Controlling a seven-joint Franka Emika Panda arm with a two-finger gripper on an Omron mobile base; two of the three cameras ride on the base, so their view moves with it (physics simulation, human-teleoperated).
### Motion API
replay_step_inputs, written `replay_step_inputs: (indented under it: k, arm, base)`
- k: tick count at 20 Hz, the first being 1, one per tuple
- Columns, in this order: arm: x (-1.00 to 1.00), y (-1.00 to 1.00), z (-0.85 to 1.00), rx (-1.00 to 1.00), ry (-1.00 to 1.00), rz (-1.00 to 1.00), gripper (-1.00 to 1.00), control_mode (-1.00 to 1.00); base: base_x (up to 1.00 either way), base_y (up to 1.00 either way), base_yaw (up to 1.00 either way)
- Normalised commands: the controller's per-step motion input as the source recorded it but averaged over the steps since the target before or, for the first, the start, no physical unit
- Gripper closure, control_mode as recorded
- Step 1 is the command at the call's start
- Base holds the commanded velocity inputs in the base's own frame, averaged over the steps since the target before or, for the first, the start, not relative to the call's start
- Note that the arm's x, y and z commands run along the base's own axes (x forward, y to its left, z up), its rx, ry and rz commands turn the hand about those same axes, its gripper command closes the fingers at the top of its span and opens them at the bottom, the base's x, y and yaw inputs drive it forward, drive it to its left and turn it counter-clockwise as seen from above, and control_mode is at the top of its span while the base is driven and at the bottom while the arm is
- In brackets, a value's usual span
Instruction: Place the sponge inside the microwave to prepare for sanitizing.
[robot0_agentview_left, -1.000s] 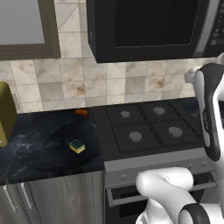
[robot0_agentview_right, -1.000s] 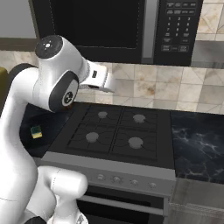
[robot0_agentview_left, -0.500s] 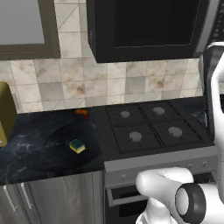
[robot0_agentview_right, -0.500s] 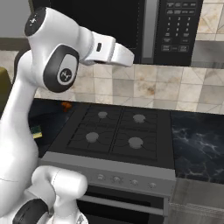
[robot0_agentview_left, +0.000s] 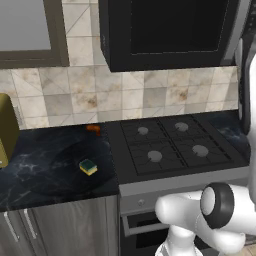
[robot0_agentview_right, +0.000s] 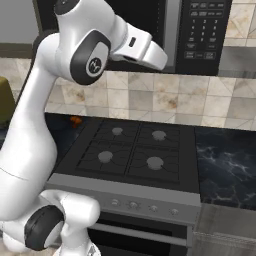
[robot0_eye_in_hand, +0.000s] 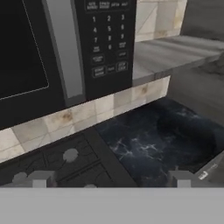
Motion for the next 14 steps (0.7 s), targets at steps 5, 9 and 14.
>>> replay_step_inputs:
  k: [5, 9, 14]
  arm:
    - [0.30, 0.00, 0.15, 0.05, -0.02, 0.14, -1.00, -1.00]
    - [0.59, 0.03, 0.00, -0.01, -0.06, 0.23, -1.00, -1.00]
    - [0.70, 0.00, 0.00, -0.01, -0.05, 0.21, -1.00, -1.00]
  base:
    - [0.00, 0.00, 0.00]
    - [0.00, 0.00, 0.00]
    - [0.00, 0.00, 0.00]
